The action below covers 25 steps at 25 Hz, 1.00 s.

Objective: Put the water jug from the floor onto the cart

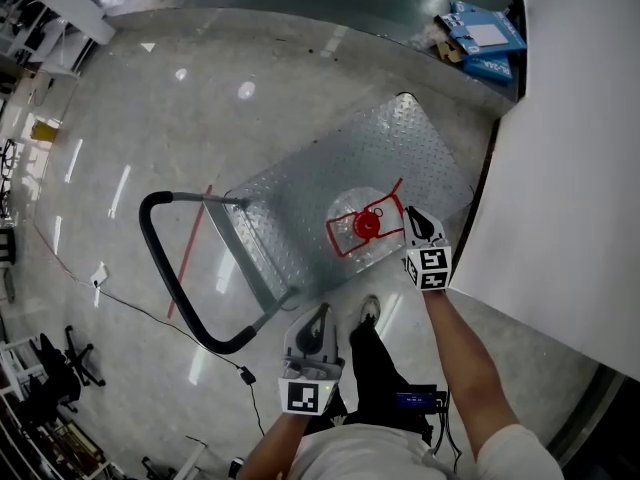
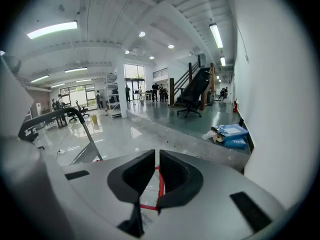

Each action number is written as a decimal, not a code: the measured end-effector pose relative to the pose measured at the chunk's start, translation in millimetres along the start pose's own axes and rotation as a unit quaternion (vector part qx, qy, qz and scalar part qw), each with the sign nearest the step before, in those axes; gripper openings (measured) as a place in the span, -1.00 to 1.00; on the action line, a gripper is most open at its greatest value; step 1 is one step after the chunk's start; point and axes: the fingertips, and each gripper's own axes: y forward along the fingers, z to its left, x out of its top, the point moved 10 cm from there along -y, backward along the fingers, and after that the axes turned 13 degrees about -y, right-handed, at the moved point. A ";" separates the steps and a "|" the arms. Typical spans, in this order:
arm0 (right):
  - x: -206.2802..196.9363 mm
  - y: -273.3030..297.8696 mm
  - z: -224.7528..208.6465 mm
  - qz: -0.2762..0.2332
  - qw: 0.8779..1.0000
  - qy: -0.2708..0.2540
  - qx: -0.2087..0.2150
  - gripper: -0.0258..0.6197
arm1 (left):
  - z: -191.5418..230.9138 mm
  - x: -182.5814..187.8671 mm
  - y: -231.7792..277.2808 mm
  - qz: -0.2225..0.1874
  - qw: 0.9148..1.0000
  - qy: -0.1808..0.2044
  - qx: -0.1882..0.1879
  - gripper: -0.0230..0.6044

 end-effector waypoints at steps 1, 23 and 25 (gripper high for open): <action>7.0 -9.2 3.0 -0.013 1.000 0.002 -0.008 -0.82 | 1.0 3.1 -0.1 -0.004 1.000 -0.003 -0.001 -0.92; 147.8 -285.8 105.5 -0.195 0.973 0.015 -0.124 -0.89 | -35.4 98.1 -67.5 -0.071 0.996 0.016 -0.048 -0.92; 151.0 -294.9 115.4 -0.194 0.972 0.015 -0.134 -0.89 | -37.8 103.0 -74.0 -0.064 0.996 0.005 -0.061 -0.92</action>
